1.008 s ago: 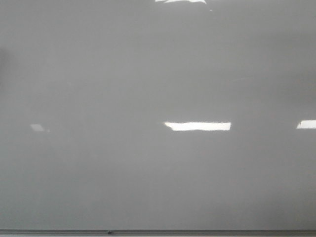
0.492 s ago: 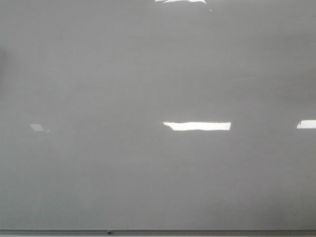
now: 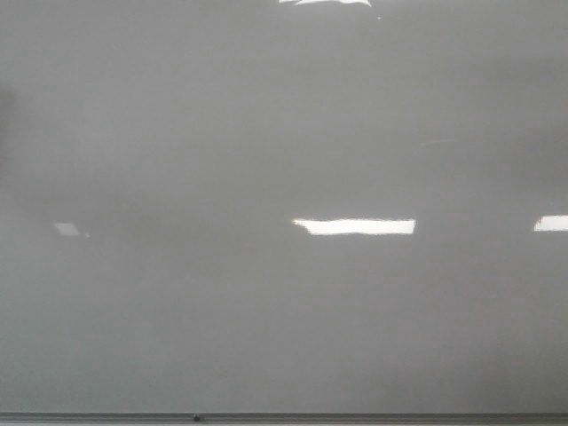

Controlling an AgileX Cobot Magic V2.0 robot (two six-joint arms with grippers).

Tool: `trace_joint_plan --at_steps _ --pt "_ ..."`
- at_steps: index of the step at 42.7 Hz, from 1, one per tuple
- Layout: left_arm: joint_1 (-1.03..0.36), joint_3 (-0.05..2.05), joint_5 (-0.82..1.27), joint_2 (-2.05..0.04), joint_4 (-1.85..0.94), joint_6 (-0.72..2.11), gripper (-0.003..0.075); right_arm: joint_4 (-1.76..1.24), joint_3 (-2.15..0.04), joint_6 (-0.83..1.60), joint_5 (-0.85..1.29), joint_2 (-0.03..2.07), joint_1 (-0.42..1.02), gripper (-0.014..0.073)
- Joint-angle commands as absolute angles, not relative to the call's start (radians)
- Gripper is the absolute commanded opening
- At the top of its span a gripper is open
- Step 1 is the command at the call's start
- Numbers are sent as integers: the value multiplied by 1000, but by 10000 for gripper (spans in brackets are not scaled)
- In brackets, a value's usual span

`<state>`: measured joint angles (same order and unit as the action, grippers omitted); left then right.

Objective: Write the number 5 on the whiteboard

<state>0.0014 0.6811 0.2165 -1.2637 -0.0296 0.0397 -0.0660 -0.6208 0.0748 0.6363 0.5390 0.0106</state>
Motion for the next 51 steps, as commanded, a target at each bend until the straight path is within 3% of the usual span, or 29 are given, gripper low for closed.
trace_joint_plan --at_steps 1,14,35,51 --pt "-5 716 81 -1282 -27 36 545 -62 -655 82 569 549 12 610" --pt "-5 716 -28 -1363 -27 36 520 -62 -655 82 566 549 12 610" --pt "-5 716 -75 -1440 -27 36 293 -62 -655 82 557 549 12 610" --pt "-5 716 -95 -1445 -27 36 48 -62 -655 82 557 549 12 610"
